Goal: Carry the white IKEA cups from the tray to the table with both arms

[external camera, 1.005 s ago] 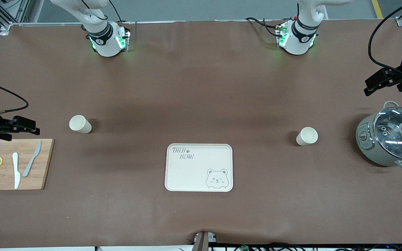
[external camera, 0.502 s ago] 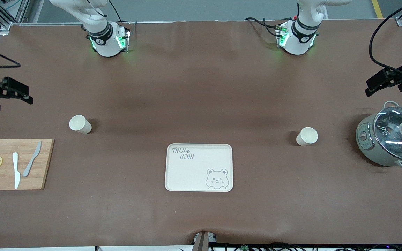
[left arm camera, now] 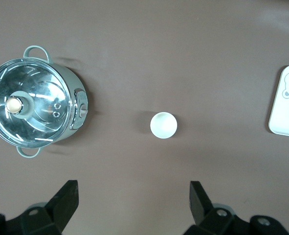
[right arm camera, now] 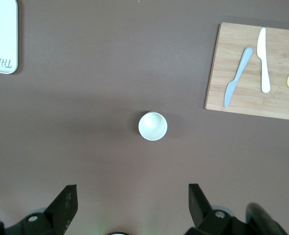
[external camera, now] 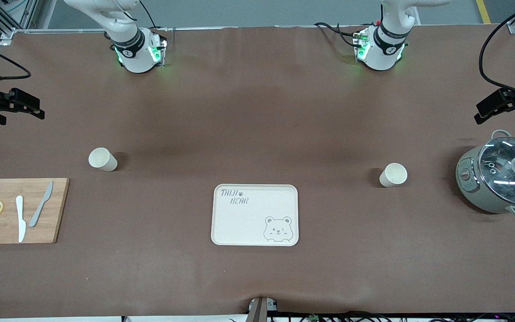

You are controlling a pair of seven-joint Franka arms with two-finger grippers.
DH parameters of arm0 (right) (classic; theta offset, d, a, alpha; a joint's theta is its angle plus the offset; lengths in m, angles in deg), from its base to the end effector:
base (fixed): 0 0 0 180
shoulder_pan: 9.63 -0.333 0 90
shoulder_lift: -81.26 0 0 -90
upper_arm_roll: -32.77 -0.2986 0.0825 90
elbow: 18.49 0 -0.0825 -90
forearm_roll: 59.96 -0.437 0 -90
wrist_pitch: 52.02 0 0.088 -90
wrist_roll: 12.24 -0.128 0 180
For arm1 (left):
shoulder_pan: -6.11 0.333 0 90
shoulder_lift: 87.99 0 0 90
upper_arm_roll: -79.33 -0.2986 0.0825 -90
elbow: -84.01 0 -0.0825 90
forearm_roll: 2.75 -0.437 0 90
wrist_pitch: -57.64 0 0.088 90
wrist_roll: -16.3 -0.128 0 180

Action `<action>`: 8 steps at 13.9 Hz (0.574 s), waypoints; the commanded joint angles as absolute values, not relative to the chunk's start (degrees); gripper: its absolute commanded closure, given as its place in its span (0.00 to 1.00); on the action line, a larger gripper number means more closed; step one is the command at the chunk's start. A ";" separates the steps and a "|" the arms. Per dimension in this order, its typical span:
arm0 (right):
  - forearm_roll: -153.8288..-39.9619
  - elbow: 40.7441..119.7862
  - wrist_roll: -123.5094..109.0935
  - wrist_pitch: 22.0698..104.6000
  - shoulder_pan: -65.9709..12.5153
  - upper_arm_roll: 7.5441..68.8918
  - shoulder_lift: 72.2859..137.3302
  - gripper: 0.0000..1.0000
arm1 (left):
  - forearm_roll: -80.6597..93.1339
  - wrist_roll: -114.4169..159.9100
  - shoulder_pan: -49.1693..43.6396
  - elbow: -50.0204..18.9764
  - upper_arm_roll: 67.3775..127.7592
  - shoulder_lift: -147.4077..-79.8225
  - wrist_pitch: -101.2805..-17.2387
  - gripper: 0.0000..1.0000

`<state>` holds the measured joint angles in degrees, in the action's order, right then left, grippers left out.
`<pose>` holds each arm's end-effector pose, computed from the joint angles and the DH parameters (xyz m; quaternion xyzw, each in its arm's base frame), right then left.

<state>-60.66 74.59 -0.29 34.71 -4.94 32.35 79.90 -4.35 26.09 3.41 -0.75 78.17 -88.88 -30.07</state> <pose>0.5897 -0.0424 0.5677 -0.9968 -0.0670 0.0422 0.0121 0.6090 -0.0128 0.6210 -0.9971 -0.0727 -0.0193 0.0123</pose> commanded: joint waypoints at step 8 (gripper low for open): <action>-58.47 73.62 -0.37 32.53 -4.36 31.36 77.83 0.00 | -5.22 25.00 2.51 -1.24 80.21 -88.17 -30.25 0.00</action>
<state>-59.68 73.96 -0.30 32.85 -4.70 31.83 78.23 -4.35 26.07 2.65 -0.75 79.81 -88.87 -30.07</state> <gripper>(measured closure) 0.000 0.000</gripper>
